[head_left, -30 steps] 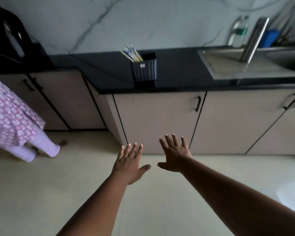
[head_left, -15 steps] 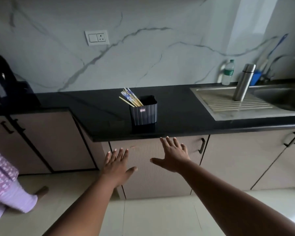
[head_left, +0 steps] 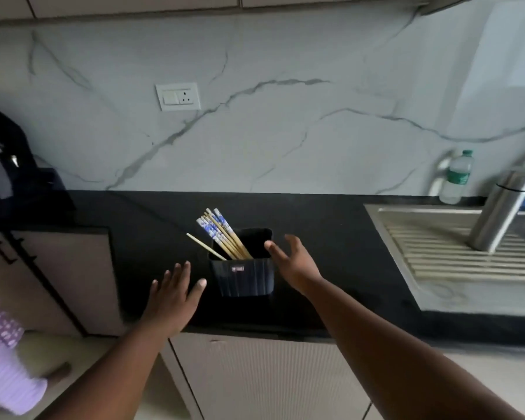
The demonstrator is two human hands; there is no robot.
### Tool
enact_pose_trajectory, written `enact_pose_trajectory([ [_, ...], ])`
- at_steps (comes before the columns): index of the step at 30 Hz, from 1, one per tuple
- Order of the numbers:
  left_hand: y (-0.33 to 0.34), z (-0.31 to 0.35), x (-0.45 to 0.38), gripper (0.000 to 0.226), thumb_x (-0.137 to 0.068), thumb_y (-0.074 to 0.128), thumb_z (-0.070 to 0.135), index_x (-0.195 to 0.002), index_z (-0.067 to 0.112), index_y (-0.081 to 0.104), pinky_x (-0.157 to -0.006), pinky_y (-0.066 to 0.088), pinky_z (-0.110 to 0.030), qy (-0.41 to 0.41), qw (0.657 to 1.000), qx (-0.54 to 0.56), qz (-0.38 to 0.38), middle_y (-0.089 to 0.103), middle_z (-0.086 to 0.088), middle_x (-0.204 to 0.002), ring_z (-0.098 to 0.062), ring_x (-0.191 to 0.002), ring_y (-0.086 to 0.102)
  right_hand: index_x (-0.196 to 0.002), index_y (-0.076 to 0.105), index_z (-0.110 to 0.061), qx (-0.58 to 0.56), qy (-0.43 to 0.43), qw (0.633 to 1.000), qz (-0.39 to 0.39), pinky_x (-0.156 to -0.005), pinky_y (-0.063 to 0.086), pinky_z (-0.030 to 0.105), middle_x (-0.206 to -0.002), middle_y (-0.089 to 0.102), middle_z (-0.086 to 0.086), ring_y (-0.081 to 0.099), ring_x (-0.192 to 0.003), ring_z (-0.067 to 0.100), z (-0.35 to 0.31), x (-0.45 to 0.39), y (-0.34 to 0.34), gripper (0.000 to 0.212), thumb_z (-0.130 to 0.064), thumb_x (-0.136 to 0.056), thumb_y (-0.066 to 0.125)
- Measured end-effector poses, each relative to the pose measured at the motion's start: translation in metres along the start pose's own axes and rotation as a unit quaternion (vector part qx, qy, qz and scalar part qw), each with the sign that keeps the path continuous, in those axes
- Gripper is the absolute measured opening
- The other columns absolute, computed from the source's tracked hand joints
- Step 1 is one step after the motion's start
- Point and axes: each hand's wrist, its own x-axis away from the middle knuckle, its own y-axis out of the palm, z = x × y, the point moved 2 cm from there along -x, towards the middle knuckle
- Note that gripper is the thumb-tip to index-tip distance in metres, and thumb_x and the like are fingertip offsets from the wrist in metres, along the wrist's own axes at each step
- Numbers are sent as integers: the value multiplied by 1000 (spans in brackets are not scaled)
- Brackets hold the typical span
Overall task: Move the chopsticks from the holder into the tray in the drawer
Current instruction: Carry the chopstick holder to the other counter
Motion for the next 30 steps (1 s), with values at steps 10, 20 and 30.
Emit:
enact_pose_trajectory([
  [10,-11,15,-98,68,-96,25,62,-151,22,28,-120,10,-44,-125,905,402,60,22,-5,-160,-23,-147,18,-149,29,-23,-161,88,982,-53,-107,38,37,-149,44,6,45,-133,25,13,-70,31,84,-70,-83,52],
  [20,14,62,-164,25,-76,68,42,-81,21,80,-69,55,-34,-115,673,715,-149,76,-9,-94,-25,-89,73,-112,65,-20,-275,100,952,-89,-79,51,25,-102,75,0,70,-95,14,23,-120,36,27,-38,-98,50],
  [30,19,60,-184,45,-82,62,57,-102,19,77,-79,56,-42,-98,642,741,-169,72,-12,-111,-30,-107,67,-109,62,-20,-293,86,948,-95,-81,49,32,-100,72,2,69,-92,13,29,-135,43,24,-35,-96,48],
])
